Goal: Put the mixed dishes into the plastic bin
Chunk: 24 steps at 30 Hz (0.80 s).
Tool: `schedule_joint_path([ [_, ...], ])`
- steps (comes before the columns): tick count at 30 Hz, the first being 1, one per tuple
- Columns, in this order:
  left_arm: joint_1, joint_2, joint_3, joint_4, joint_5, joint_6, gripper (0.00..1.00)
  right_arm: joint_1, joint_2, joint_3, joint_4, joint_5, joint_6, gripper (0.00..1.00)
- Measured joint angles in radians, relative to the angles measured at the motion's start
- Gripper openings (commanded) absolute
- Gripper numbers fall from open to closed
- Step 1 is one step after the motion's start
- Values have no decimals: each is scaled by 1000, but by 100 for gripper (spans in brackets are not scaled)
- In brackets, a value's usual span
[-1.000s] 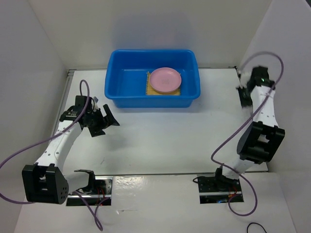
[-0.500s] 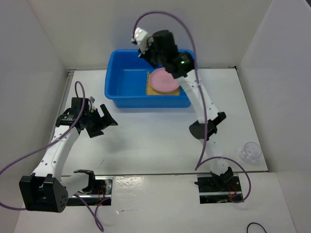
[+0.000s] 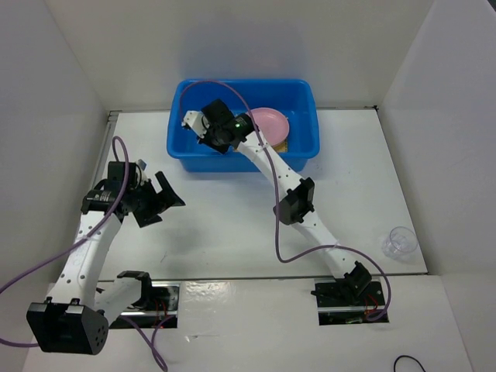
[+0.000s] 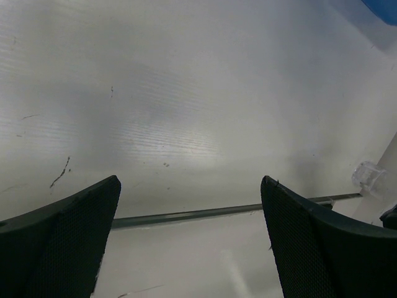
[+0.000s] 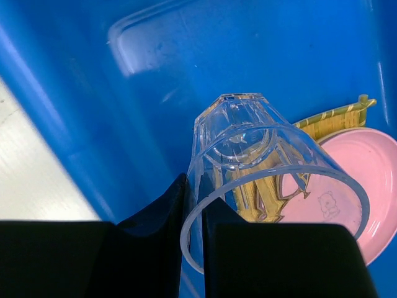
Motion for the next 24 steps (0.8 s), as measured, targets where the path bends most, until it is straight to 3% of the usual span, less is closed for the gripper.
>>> schedule_joint_path([
  [9, 0, -16, 0, -31, -3, -45, 100, -55, 84, 30, 43, -4, -5, 8],
  [24, 0, -75, -10, -65, -2, -100, 100, -69, 157, 39, 114, -7, -27, 24],
])
